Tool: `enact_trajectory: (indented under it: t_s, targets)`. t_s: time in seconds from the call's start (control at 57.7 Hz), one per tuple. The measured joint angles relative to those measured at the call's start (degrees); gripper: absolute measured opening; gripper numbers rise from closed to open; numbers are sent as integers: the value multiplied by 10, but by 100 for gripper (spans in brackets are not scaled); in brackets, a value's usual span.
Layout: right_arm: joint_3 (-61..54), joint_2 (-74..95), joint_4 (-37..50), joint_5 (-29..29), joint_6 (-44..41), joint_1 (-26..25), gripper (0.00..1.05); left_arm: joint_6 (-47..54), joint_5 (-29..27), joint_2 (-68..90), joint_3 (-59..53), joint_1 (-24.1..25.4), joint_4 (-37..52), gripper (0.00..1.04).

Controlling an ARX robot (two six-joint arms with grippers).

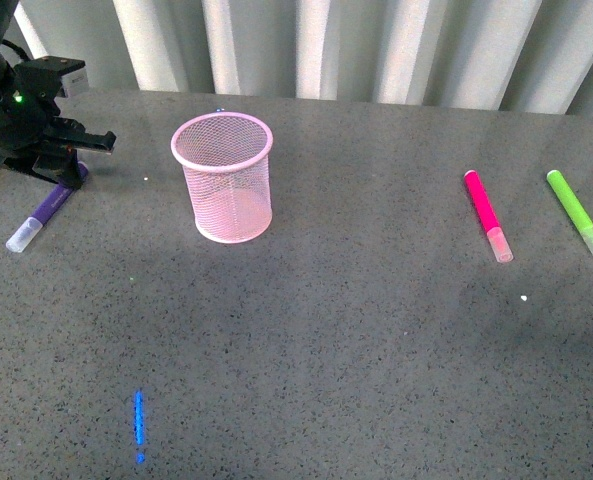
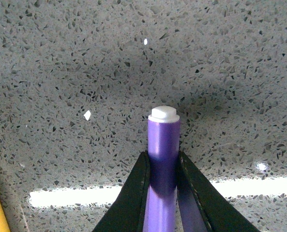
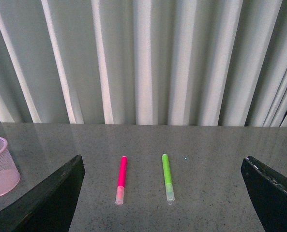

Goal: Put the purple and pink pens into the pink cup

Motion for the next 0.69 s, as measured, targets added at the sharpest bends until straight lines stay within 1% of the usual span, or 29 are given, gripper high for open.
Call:
enact_trajectory:
  t_s: [0.069, 0.225, 0.277, 0.312, 0.329, 0.381, 0.398, 0.45, 0.468, 0.52, 0.572, 0.676, 0.693]
  targets:
    - [0, 0, 0, 0, 0, 0, 98, -11, 21, -15, -22, 2, 23, 13]
    - [0, 0, 0, 0, 0, 0, 98, -46, 78, -88, -116, 2, 167, 12]
    - [0, 0, 0, 0, 0, 0, 98, -59, 86, -145, -167, -3, 254, 12]
    - [0, 0, 0, 0, 0, 0, 98, -74, 101, -178, -192, -7, 302, 12]
    - [0, 0, 0, 0, 0, 0, 98, -85, 103, -203, -212, -9, 341, 12]
    - [0, 0, 0, 0, 0, 0, 98, -117, 105, -249, -252, -16, 417, 12]
    - [0, 0, 0, 0, 0, 0, 98, -123, 105, -256, -257, -17, 429, 12]
    - [0, 0, 0, 0, 0, 0, 98, -153, 95, -291, -293, -26, 496, 12]
    - [0, 0, 0, 0, 0, 0, 98, -163, 88, -306, -314, -32, 534, 12]
    - [0, 0, 0, 0, 0, 0, 98, -185, 83, -326, -349, -44, 596, 12]
    - [0, 0, 0, 0, 0, 0, 98, -208, 74, -339, -377, -55, 640, 12]
    - [0, 0, 0, 0, 0, 0, 98, -257, 29, -348, -441, -94, 751, 12]
    - [0, 0, 0, 0, 0, 0, 98, -263, 12, -344, -459, -111, 789, 12]
